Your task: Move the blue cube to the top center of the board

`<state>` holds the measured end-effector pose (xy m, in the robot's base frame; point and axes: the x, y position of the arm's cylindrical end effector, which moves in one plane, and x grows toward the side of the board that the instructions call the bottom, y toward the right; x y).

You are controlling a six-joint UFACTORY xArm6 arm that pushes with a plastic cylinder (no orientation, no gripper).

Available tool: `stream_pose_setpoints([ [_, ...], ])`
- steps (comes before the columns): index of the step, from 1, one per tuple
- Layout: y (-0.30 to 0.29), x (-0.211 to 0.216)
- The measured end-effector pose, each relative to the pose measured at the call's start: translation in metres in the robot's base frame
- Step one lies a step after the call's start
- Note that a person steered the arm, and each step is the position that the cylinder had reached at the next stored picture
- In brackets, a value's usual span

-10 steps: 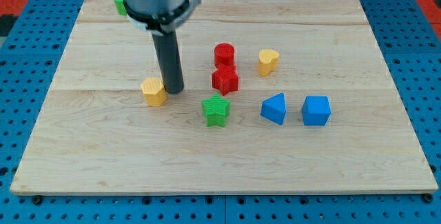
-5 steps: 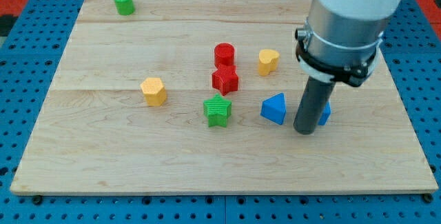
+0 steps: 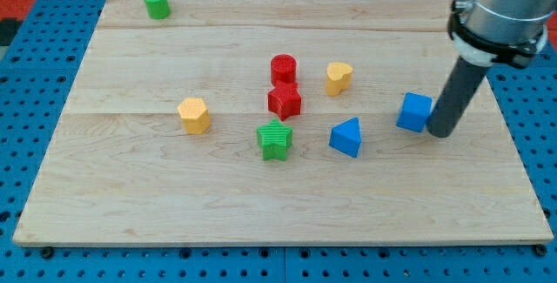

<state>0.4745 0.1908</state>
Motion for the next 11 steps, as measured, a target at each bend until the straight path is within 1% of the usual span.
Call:
stream_pose_setpoints([
  [1, -0.007, -0.014],
  [3, -0.010, -0.063],
  [4, -0.008, -0.060],
  [6, -0.014, -0.033],
  [7, -0.060, -0.035],
  [8, -0.060, -0.056],
  [10, -0.060, -0.144],
  [11, -0.040, -0.178],
])
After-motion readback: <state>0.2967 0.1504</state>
